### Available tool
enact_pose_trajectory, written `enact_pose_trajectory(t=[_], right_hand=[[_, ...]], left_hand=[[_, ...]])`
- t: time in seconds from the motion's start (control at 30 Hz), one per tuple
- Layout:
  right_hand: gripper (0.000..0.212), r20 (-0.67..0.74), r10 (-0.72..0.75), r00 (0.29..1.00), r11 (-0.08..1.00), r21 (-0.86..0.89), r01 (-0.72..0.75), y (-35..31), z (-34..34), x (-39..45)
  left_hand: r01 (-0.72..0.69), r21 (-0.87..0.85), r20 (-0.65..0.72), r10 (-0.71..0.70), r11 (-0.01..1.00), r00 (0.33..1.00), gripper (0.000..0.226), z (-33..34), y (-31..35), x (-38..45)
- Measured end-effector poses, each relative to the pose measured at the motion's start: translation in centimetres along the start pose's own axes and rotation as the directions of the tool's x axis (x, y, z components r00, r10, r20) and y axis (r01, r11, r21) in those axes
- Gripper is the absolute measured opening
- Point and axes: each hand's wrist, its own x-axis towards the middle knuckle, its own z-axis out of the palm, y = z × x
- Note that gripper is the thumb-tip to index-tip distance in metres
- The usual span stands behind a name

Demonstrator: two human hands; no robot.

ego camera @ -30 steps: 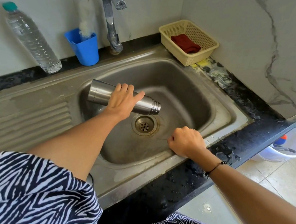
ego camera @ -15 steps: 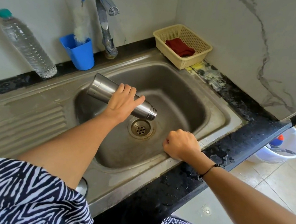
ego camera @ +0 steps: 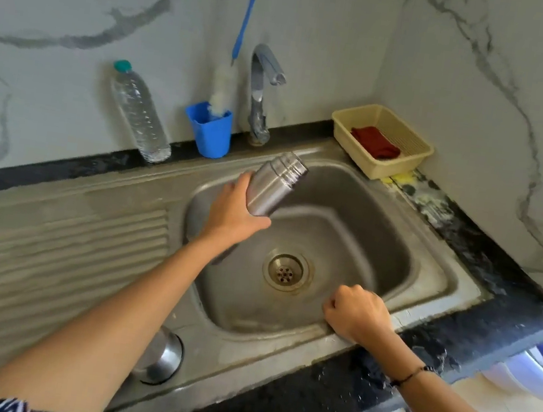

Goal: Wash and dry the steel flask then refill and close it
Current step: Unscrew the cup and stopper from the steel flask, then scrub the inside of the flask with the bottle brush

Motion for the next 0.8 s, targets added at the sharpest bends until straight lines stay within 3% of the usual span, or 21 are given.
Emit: enact_pose_trajectory(t=[0.13, 0.2, 0.3, 0.4, 0.47, 0.53, 0.6, 0.67, 0.8], right_hand=[[0.027, 0.122, 0.004, 0.993, 1.000, -0.027, -0.001, -0.2, -0.3, 1.0], [0.030, 0.167, -0.012, 0.986, 0.999, -0.039, 0.019, -1.4, -1.0, 2.3], [0.030, 0.125, -0.085, 0.988, 0.996, -0.020, 0.088, -5.0, -4.0, 4.9], [0.028, 0.050, -0.308, 0.950, 0.951, 0.001, 0.308, -9.7, -9.3, 7.4], [0.034, 0.153, -0.429, 0.890, 0.891, 0.234, 0.390, -12.4, -12.5, 8.2], [0.058, 0.288, -0.524, 0.801, 0.809, 0.463, 0.363, -14.8, -14.5, 8.2], [0.065, 0.256, -0.594, 0.762, 0.774, 0.439, 0.456, -16.6, -15.4, 8.0], [0.063, 0.126, -0.616, 0.778, 0.765, 0.333, 0.552, -17.9, -15.4, 8.3], [0.069, -0.077, -0.625, 0.777, 0.745, 0.239, 0.623, -18.2, -14.6, 9.6]], left_hand=[[0.067, -0.507, -0.148, -0.164, 0.859, 0.975, 0.074, -3.7, 0.8, -2.3], [0.064, -0.665, -0.180, -0.243, 0.744, 0.953, 0.064, -5.0, 0.6, -3.2], [0.046, -0.834, -0.175, -0.343, 0.549, 0.923, 0.058, -6.0, -0.3, -3.9], [0.035, -0.925, -0.150, -0.450, 0.378, 0.880, 0.046, -6.8, -1.5, -3.9], [0.003, -0.967, -0.121, -0.471, 0.253, 0.874, 0.051, -7.3, -2.1, -3.8], [-0.050, -0.981, -0.133, -0.470, 0.185, 0.873, 0.060, -7.8, -2.6, -3.5], [-0.082, -0.978, -0.164, -0.464, 0.192, 0.871, 0.059, -8.2, -3.0, -3.3], [-0.049, -0.984, -0.122, -0.437, 0.174, 0.891, 0.064, -8.5, -2.9, -3.0], [0.142, -0.989, 0.146, -0.412, -0.041, 0.899, 0.080, -9.8, -3.3, -2.2]])
